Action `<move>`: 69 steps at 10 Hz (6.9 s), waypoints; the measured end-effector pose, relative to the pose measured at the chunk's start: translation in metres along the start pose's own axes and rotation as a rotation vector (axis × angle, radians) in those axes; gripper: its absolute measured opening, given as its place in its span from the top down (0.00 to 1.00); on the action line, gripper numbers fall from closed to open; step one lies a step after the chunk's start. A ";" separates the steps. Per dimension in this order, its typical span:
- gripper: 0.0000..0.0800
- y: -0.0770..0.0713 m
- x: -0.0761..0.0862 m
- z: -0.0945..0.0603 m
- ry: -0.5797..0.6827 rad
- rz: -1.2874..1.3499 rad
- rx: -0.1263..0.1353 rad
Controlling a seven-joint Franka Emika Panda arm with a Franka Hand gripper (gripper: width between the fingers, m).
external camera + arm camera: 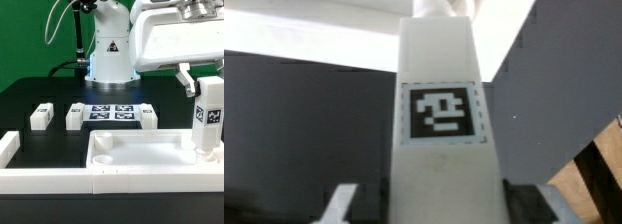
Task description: Assemble desk
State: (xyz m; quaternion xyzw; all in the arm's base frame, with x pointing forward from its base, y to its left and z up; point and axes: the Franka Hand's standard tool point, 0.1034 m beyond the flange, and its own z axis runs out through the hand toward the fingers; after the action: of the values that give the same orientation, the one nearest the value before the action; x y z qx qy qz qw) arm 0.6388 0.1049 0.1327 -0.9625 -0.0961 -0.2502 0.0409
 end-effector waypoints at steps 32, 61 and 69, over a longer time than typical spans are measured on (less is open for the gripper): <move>0.19 -0.007 -0.007 0.016 -0.289 0.028 0.045; 0.19 -0.008 -0.010 0.023 -0.451 0.155 0.056; 0.62 -0.006 -0.013 0.025 -0.464 0.475 -0.020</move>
Offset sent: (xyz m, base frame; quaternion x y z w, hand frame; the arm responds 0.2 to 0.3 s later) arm -0.0071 0.0030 -0.0019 -0.0048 0.0011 0.0027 1.0000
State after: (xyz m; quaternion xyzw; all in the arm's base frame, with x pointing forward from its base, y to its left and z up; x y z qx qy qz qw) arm 0.6379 0.1116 0.1048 -0.9897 0.1268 -0.0089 0.0656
